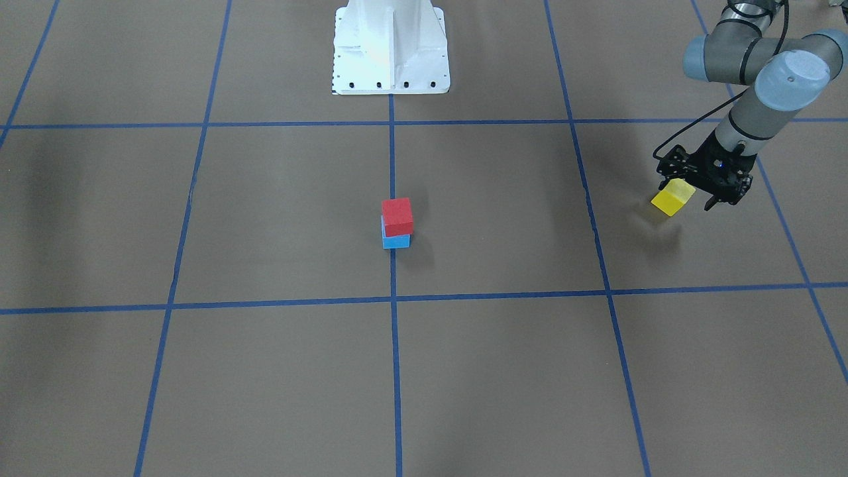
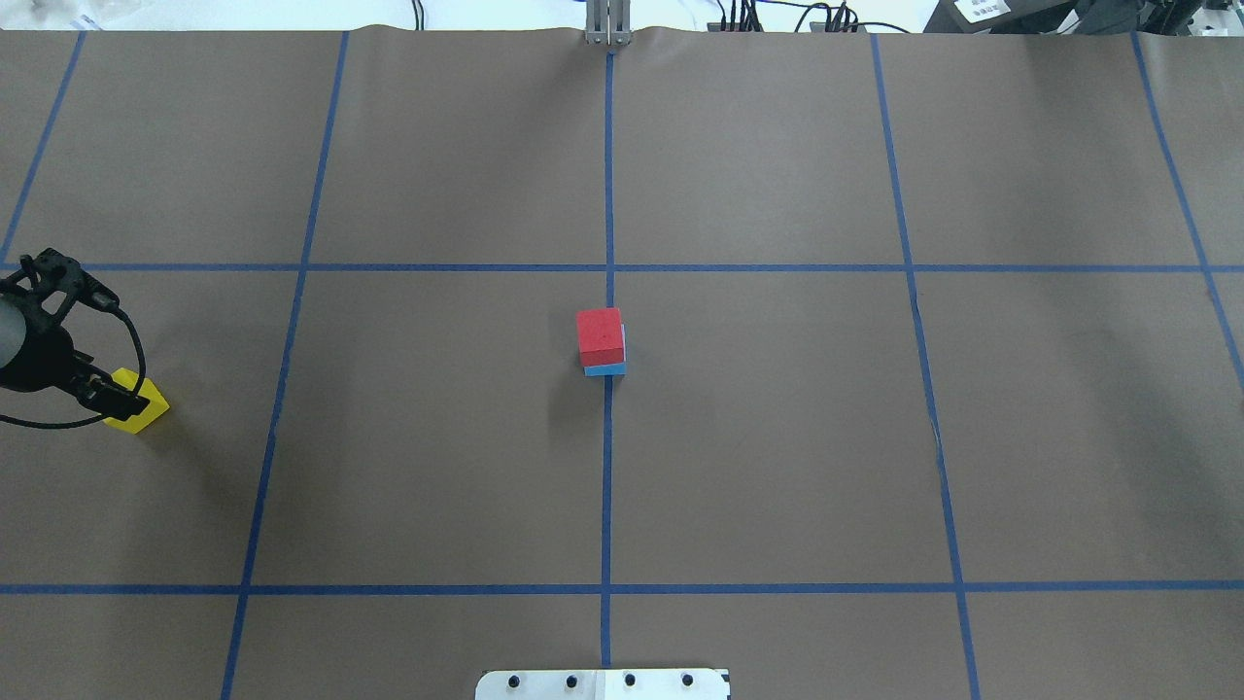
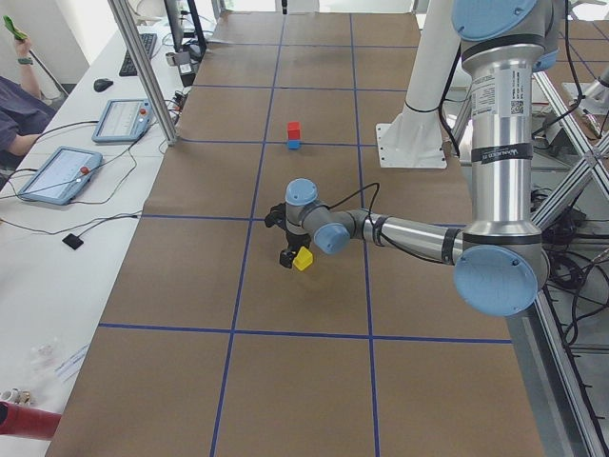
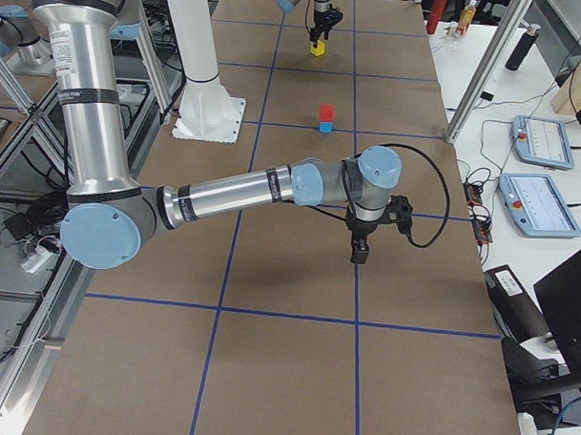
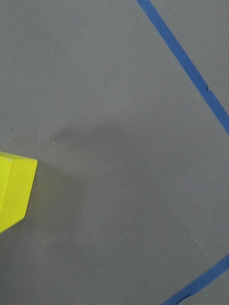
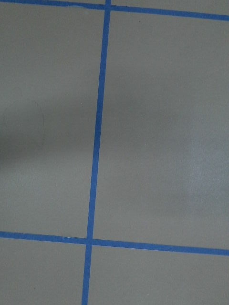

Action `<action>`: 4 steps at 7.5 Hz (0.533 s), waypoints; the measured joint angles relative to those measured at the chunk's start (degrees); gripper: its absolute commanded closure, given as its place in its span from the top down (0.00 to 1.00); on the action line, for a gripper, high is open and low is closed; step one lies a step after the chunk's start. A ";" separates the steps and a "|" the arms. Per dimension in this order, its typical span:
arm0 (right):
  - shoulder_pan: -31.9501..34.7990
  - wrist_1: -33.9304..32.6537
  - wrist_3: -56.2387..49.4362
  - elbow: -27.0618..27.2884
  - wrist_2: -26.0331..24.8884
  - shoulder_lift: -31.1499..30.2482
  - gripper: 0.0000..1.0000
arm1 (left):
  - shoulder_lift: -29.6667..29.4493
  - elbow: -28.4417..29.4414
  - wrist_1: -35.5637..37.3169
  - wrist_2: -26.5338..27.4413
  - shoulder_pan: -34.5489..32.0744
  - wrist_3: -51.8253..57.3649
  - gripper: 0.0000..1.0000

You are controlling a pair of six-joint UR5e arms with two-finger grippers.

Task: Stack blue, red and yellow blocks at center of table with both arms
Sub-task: 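Lower the left gripper onto the yellow cube and close on it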

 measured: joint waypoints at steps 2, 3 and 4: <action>0.00 0.00 -0.08 0.02 0.00 0.00 1.00 | -0.03 0.06 0.00 -0.01 0.76 -0.06 0.92; 0.00 0.00 -0.12 0.02 0.00 0.00 1.00 | -0.06 0.07 0.02 -0.01 1.09 -0.10 0.28; 0.00 0.00 -0.11 0.02 0.00 0.00 0.99 | -0.07 0.04 0.06 -0.03 1.43 -0.15 0.00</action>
